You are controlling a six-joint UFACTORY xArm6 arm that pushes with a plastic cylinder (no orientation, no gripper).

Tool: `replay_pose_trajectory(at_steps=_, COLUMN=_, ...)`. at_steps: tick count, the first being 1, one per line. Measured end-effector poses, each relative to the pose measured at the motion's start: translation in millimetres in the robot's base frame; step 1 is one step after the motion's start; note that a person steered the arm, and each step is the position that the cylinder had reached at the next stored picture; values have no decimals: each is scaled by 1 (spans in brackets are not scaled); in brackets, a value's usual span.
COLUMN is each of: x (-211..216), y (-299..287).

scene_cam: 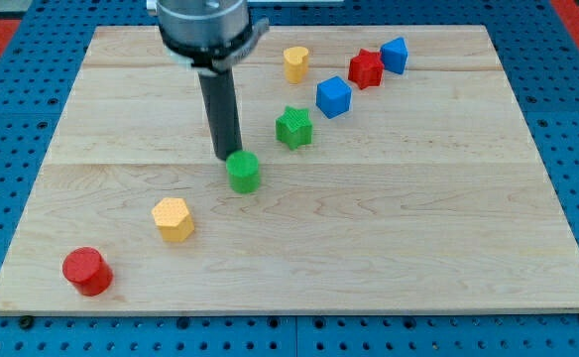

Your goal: Push the blue cube slightly right

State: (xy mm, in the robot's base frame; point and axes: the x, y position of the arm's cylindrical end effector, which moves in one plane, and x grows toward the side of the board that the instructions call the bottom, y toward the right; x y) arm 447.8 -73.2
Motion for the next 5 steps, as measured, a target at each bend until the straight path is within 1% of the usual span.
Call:
replay_pose_trajectory(at_steps=1, x=19, y=-6)
replay_pose_trajectory(at_steps=2, x=11, y=-17)
replay_pose_trajectory(at_steps=3, x=-15, y=-29)
replay_pose_trajectory(at_steps=5, x=-15, y=-27)
